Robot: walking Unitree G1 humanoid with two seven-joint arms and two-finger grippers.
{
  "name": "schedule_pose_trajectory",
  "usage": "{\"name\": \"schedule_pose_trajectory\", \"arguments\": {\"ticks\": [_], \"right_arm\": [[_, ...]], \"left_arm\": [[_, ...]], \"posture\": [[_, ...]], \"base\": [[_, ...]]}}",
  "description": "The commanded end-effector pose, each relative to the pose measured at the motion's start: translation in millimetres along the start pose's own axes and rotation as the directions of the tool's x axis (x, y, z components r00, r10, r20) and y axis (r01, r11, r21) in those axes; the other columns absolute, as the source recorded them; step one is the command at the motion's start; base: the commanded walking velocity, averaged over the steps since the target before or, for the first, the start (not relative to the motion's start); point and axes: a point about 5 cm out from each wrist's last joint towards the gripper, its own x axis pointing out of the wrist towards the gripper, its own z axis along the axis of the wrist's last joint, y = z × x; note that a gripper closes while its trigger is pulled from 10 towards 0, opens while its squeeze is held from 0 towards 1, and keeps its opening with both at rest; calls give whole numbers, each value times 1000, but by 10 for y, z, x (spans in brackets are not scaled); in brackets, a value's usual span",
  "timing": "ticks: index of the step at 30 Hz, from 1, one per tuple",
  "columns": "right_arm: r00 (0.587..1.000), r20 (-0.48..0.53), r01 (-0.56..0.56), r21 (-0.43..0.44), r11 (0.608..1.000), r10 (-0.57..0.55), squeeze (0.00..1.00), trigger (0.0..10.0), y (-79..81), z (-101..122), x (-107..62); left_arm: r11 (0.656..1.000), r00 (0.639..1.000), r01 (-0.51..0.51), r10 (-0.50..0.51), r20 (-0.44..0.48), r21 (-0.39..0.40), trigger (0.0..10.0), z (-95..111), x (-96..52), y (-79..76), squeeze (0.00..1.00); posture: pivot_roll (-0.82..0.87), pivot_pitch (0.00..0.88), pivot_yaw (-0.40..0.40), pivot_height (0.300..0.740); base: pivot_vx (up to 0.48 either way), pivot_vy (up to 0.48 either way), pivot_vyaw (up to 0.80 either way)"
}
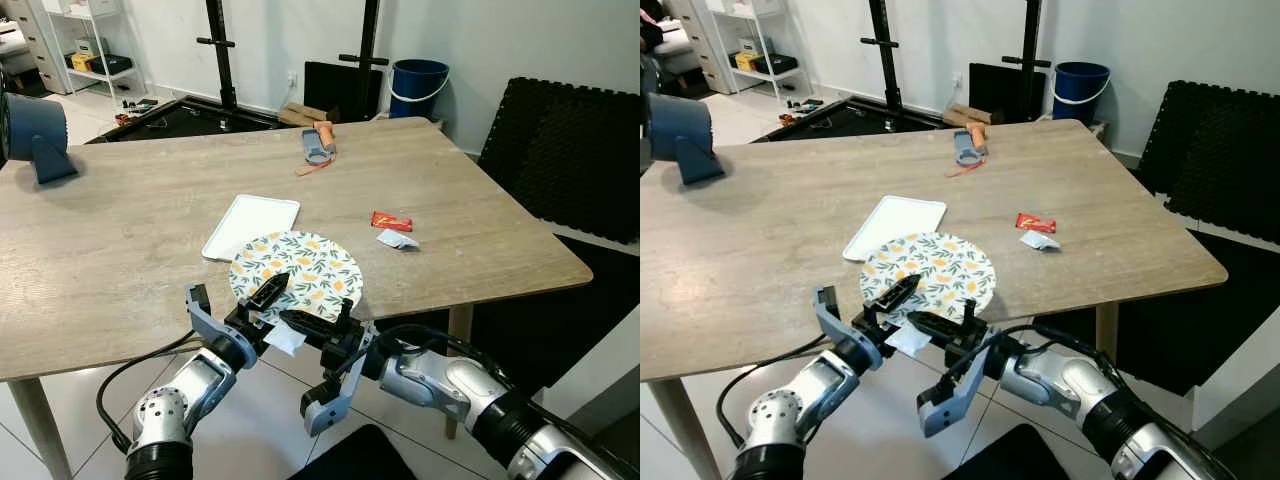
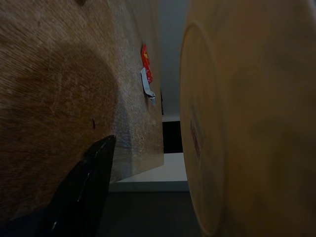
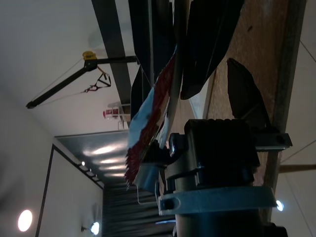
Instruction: Restocking fridge
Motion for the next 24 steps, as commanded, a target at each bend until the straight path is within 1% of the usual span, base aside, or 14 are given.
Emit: {"name": "schedule_pose_trajectory", "arguments": {"ticks": [1,6,8,10,12,14,16,17,19,24], "right_arm": [[997,78,-28,-10,1000,29,0,10000,36,117,21],[996,78,-51,-19,998,53,0,10000,69,92,-24],[995,54,-81,-36,996,83,0,10000,94,8,-90],[995,54,-81,-36,996,83,0,10000,94,8,-90],[995,14,-99,-48,994,100,0,10000,89,-99,-150],[995,-24,-100,-54,993,99,0,10000,66,-188,-184],[995,-24,-100,-54,993,99,0,10000,66,-188,-184],[994,-56,-96,-63,993,93,0,10000,30,-264,-201],[994,-67,-94,-67,993,89,0,10000,16,-292,-207],[994,-70,-91,-73,993,86,0,10000,-4,-315,-216]], "left_arm": [[1000,1000,7,-7,-19,1,10000,24,-36,9,0],[1000,999,24,-24,-24,15,10000,50,-44,-23,0],[998,998,54,-54,-34,26,10000,75,-54,-77,0],[998,998,54,-54,-34,26,10000,75,-54,-77,0],[993,992,111,-108,-65,38,10000,58,-67,-169,0],[988,985,148,-143,-98,43,10000,23,-83,-226,0],[988,985,148,-143,-98,43,10000,23,-83,-226,0],[987,982,154,-148,-116,45,10000,-1,-104,-230,0],[987,982,152,-146,-119,46,10000,-6,-114,-222,0],[989,984,143,-137,-113,45,10000,3,-134,-201,0]], "posture": [[-19,58,39,740],[-17,58,36,740],[-15,61,33,740],[-15,61,33,740],[-15,67,30,740],[-15,67,30,740],[-15,67,30,740],[-11,70,29,740],[-11,70,29,740],[-10,73,27,740]], "base": [[0,0,0],[0,0,0],[0,0,0],[0,0,0],[0,0,0],[0,0,0],[0,0,0],[0,0,0],[0,0,0],[0,0,0]]}}
